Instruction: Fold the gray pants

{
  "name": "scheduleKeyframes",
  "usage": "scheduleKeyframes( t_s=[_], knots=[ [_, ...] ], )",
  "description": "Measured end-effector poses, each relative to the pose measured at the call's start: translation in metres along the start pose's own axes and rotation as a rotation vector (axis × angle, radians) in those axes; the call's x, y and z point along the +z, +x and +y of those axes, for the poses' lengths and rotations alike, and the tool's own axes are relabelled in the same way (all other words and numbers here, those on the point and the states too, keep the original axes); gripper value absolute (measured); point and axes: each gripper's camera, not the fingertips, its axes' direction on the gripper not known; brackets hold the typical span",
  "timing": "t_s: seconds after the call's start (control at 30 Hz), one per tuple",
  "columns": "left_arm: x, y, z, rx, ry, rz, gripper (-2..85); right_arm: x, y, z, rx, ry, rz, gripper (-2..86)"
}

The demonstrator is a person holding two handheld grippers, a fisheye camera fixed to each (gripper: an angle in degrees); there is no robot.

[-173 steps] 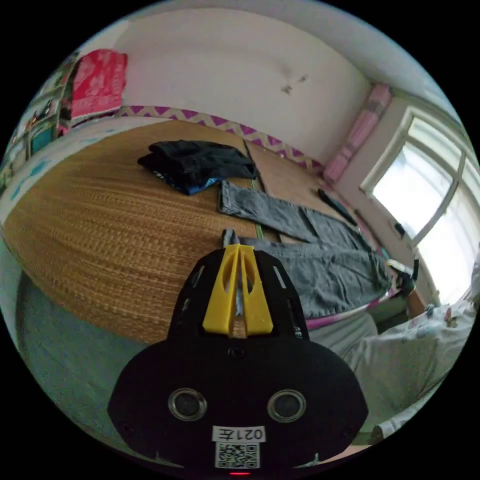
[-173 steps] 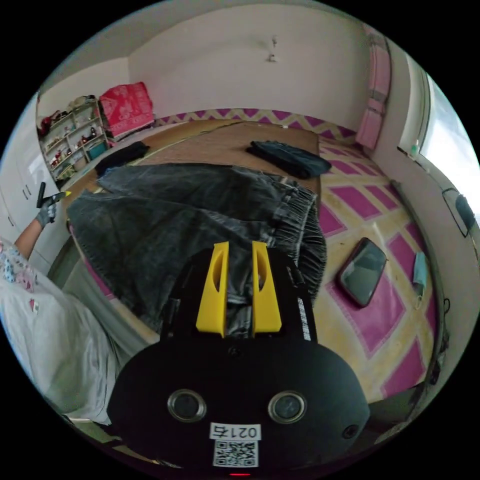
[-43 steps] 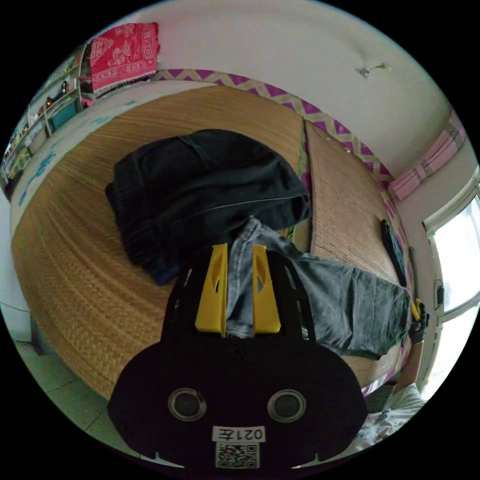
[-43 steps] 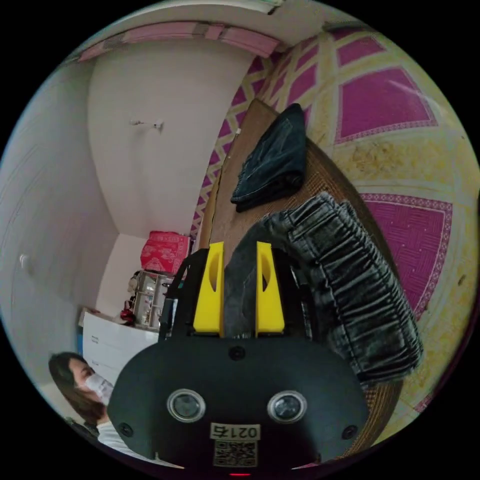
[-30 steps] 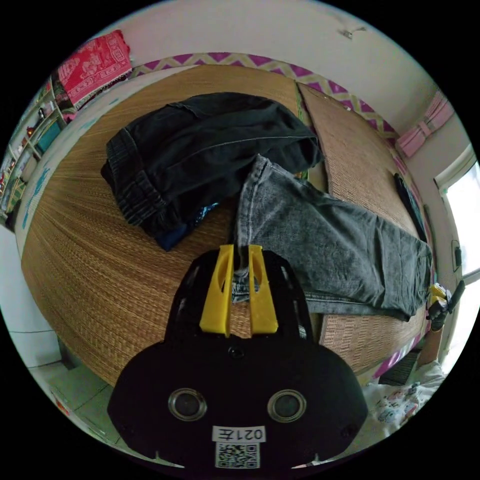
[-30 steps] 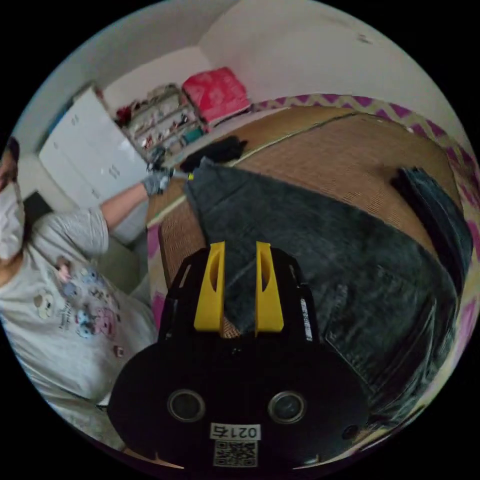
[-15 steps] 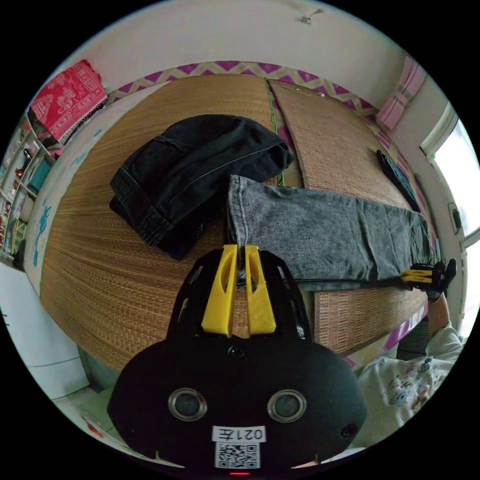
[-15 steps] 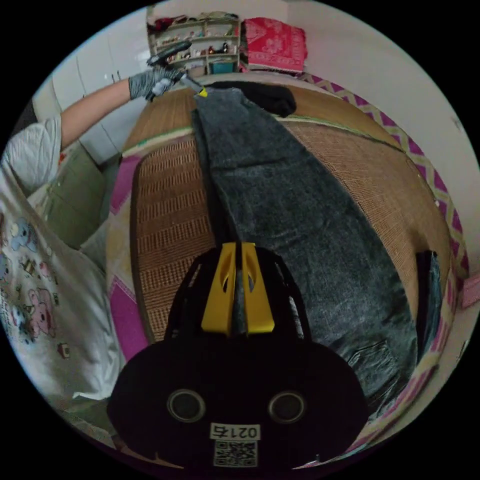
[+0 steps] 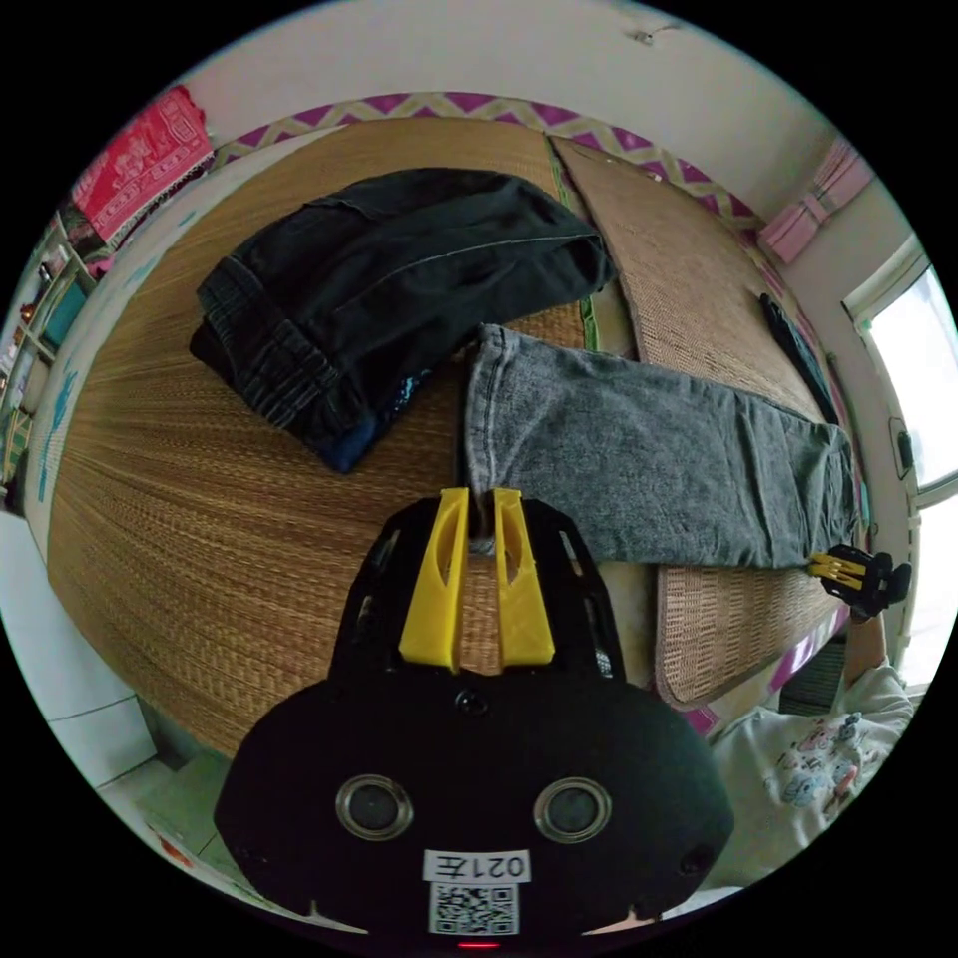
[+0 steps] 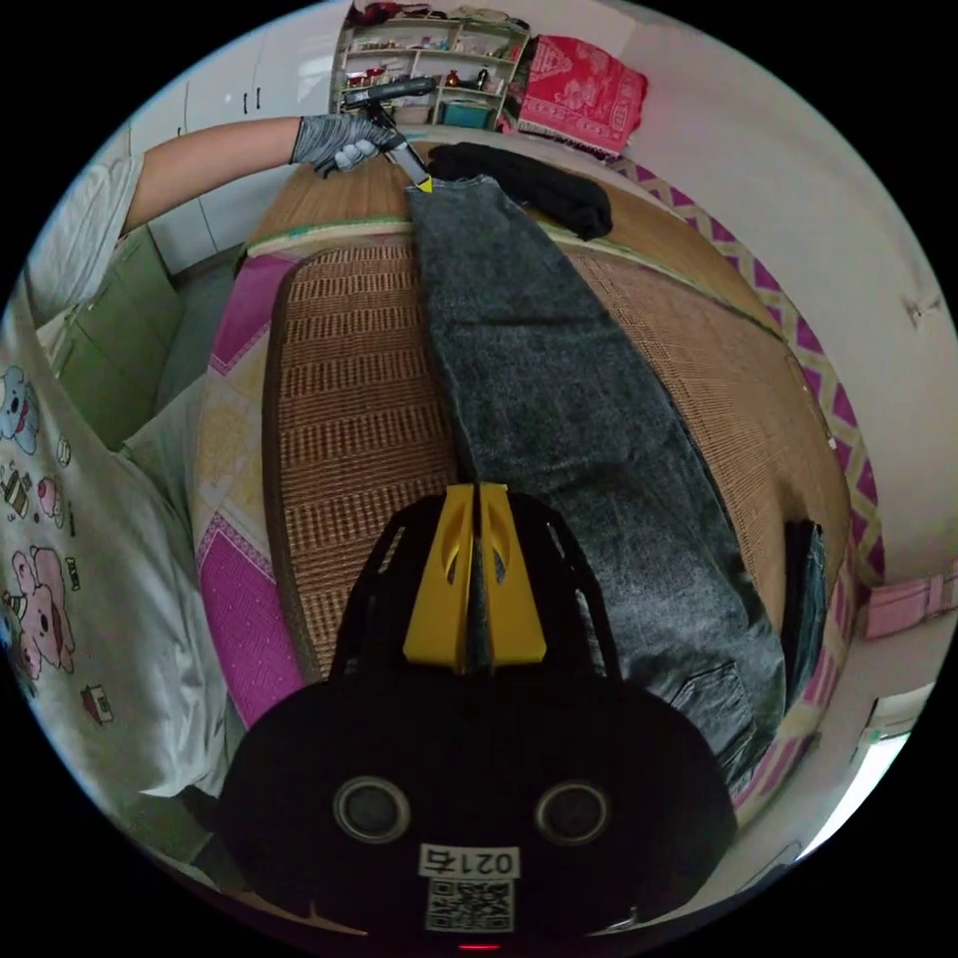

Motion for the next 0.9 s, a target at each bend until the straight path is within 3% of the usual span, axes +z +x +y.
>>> scheduleKeyframes(
  t_s=[0.2, 0.27, 0.33, 0.5, 0.7, 0.83, 0.9],
  knots=[
    [0.005, -0.013, 0.016, -0.028, 0.049, -0.014, 8.9, -0.044, -0.005, 0.046, 0.027, 0.019, -0.022, 7.5],
    [-0.001, -0.013, 0.026, -0.032, 0.089, -0.054, 7.4, -0.067, 0.014, 0.078, 0.159, 0.053, 0.016, 7.1],
    [-0.011, -0.013, 0.036, -0.076, 0.149, -0.144, 0.8, -0.077, 0.035, 0.120, 0.290, 0.039, 0.056, 5.4],
    [-0.029, 0.001, 0.057, -0.055, 0.258, -0.135, -0.8, -0.047, 0.033, 0.156, 0.335, -0.031, 0.030, -0.3],
    [-0.029, 0.094, 0.070, 0.182, 0.274, -0.013, -0.9, -0.060, 0.032, 0.157, 0.319, -0.088, 0.073, -1.0],
    [-0.007, 0.171, 0.068, 0.339, 0.260, 0.075, -0.9, -0.083, 0.061, 0.151, 0.443, 0.155, -0.024, -1.0],
    [0.012, 0.199, 0.061, 0.385, 0.234, 0.101, -0.9, -0.051, 0.062, 0.143, 0.407, 0.013, -0.019, -1.0]
  ],
)
